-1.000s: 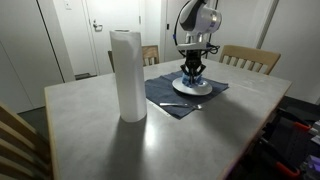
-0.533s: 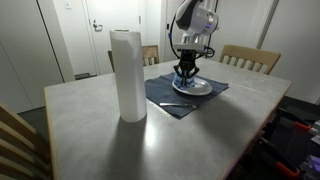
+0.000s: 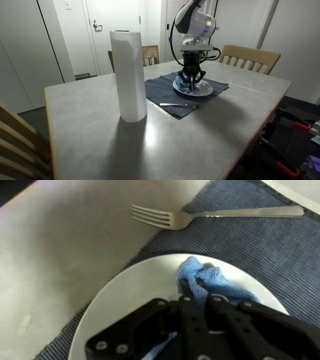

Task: Wipe the white plate with the blue towel

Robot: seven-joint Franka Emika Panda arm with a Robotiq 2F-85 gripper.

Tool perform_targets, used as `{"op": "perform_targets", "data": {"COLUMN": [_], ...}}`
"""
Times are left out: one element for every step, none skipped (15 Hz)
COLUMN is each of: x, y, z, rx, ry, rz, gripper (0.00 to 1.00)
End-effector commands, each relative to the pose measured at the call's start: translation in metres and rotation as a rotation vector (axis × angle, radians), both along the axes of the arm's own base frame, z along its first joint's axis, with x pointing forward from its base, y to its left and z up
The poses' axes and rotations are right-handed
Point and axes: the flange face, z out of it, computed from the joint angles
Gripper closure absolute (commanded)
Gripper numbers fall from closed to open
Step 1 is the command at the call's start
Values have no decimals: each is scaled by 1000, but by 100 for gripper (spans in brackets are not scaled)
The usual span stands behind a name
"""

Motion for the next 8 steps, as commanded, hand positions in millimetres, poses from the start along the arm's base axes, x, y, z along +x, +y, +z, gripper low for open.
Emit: {"op": "perform_targets", "data": {"x": [-16,-18,-20,-19,-17,-14,-12,-10], "y": [-15,-22,-29,-36,-41,-45,-48,-49], "z": [-25,-28,-34,-36,-37,-36,-36,-35], "rx": [-14,-55,-110,-161,-203,-239,-269,-294], "ry": [186,232,259,264,263,252,239,232], "rz": [71,56,25,-14,-51,-83,-108,-127], "gripper": [98,98,98,98,98,98,98,98]}}
